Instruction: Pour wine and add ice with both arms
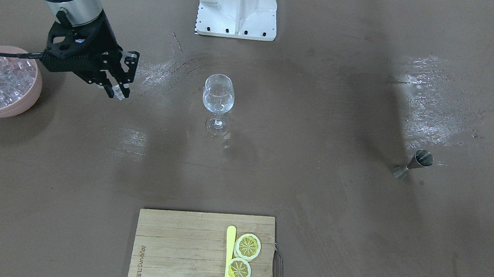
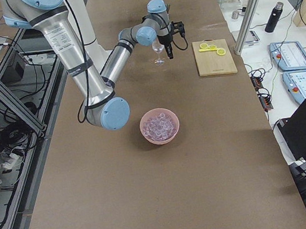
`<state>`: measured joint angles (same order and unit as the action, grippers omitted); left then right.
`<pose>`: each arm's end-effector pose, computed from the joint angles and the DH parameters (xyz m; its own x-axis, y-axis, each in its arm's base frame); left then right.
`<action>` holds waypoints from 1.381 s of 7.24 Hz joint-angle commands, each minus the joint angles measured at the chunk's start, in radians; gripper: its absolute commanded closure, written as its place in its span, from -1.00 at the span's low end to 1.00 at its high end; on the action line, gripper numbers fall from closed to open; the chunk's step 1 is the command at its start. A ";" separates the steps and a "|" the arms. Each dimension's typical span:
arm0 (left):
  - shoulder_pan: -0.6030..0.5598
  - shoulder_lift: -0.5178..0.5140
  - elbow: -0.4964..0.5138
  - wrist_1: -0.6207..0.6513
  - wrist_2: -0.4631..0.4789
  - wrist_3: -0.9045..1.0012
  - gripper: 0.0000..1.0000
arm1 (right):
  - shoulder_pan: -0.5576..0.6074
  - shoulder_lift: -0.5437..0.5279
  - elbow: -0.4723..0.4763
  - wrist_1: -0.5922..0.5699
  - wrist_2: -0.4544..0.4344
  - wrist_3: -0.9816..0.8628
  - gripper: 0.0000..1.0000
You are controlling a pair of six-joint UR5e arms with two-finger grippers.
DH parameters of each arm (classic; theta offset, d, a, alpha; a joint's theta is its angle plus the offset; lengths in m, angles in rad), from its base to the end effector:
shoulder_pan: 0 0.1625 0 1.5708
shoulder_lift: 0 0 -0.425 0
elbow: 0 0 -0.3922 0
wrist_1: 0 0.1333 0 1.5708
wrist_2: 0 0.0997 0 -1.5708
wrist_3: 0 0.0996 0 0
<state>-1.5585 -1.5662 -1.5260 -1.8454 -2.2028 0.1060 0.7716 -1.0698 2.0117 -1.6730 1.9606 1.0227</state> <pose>-0.0682 -0.5058 0.6629 0.7994 0.2442 -0.5490 -0.0971 0.9542 0.2830 -0.3420 -0.4659 0.2054 0.6389 -0.0509 0.7676 -0.1280 0.9769 0.1713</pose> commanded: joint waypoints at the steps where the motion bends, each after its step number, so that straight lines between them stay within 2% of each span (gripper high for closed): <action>1: 0.000 0.001 -0.005 0.002 -0.023 -0.002 -0.96 | -0.093 0.141 -0.007 -0.139 -0.060 0.135 1.00; 2: 0.000 0.002 0.000 0.002 -0.076 -0.005 -0.96 | -0.135 0.187 -0.008 -0.202 -0.087 0.176 1.00; 3: 0.000 0.002 0.001 0.003 -0.093 -0.015 -0.96 | -0.162 0.211 -0.014 -0.217 -0.104 0.207 1.00; 6: 0.000 0.002 0.001 0.003 -0.094 -0.026 -0.96 | -0.198 0.350 -0.141 -0.217 -0.123 0.272 1.00; 10: 0.000 0.002 0.004 0.002 -0.094 -0.026 -0.96 | -0.233 0.353 -0.145 -0.217 -0.160 0.280 1.00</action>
<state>-1.5585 -1.5647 -1.5229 -1.8437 -2.2963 0.0798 0.5452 -0.7174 1.8678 -1.8898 1.8082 1.3014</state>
